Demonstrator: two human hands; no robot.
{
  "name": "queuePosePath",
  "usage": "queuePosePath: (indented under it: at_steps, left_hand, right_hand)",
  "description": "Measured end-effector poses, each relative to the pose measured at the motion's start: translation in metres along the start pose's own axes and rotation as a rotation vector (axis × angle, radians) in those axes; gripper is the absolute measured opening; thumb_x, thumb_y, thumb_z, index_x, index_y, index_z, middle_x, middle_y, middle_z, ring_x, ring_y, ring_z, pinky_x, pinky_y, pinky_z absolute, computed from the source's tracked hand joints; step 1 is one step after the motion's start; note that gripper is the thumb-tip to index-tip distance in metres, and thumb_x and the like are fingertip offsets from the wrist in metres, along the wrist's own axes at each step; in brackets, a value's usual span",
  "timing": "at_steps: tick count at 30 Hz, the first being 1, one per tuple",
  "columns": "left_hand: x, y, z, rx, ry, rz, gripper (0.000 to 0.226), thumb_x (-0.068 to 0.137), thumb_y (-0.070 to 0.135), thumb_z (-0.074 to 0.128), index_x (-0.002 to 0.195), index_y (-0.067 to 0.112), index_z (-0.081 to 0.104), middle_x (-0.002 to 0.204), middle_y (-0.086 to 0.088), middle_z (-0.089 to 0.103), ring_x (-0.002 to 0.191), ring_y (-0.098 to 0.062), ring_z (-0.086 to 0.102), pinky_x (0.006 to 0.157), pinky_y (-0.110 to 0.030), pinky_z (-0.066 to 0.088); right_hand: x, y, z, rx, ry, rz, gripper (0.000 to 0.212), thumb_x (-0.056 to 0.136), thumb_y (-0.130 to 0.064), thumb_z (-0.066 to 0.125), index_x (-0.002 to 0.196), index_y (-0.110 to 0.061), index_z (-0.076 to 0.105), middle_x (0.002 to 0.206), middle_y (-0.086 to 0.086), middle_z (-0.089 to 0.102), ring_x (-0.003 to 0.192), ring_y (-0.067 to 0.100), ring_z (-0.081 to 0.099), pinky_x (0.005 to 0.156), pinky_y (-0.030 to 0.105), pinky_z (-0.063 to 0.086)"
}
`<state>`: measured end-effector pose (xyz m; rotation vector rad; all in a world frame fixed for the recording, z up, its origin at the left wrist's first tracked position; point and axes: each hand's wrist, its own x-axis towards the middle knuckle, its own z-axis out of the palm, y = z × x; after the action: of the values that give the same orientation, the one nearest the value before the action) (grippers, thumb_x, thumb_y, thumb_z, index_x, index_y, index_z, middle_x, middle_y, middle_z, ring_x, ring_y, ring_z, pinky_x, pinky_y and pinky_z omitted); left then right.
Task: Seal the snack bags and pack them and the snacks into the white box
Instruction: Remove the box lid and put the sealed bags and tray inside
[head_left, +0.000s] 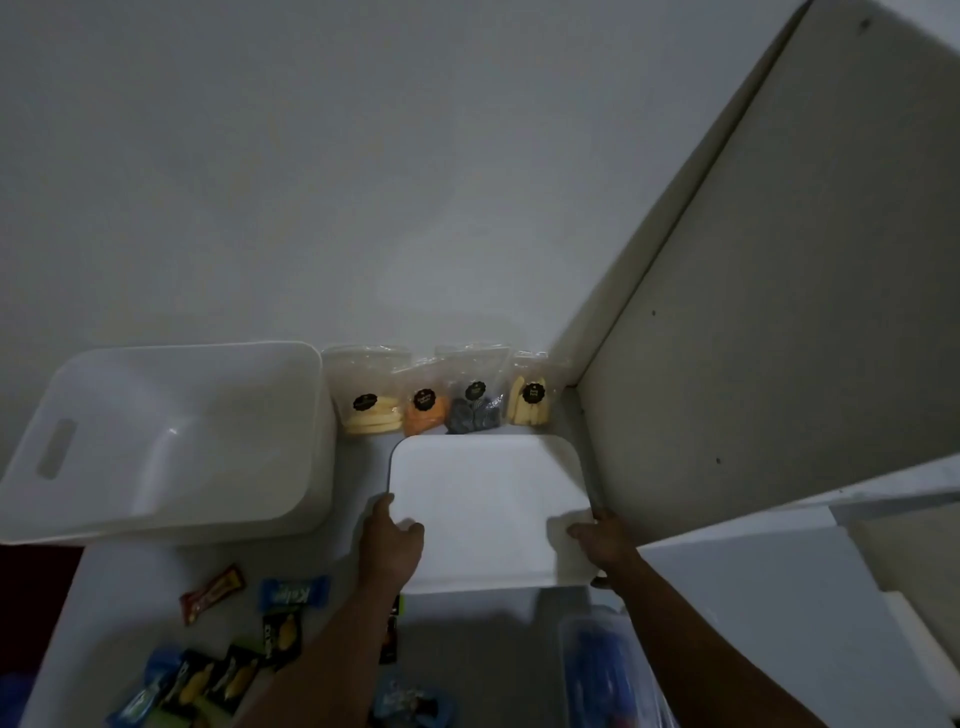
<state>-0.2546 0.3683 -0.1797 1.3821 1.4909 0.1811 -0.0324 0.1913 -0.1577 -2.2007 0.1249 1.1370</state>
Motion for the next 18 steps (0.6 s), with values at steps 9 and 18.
queuePosePath:
  at_steps: [9, 18]
  left_hand:
    - [0.003, 0.005, -0.009, 0.376, 0.121, 0.078, 0.064, 0.090, 0.027, 0.064, 0.150, 0.017, 0.042, 0.148, -0.015, 0.046, 0.130, -0.038, 0.051, 0.103, -0.048, 0.049]
    - [0.059, 0.066, -0.019, -0.019, 0.231, 0.073, 0.089, 0.088, 0.017, 0.069, 0.160, 0.017, 0.016, 0.157, -0.017, 0.036, 0.137, -0.040, 0.047, 0.107, -0.052, 0.048]
  right_hand:
    - [-0.005, -0.011, 0.015, -0.373, 0.106, -0.215, 0.064, 0.090, -0.028, 0.070, 0.145, -0.005, 0.048, 0.139, 0.019, 0.060, 0.123, 0.036, 0.060, 0.100, 0.038, 0.051]
    - [-0.024, -0.117, 0.101, -0.223, -0.132, -0.626, 0.033, 0.093, -0.021, 0.069, 0.126, -0.018, 0.069, 0.113, -0.005, 0.069, 0.106, 0.014, 0.065, 0.092, 0.024, 0.046]
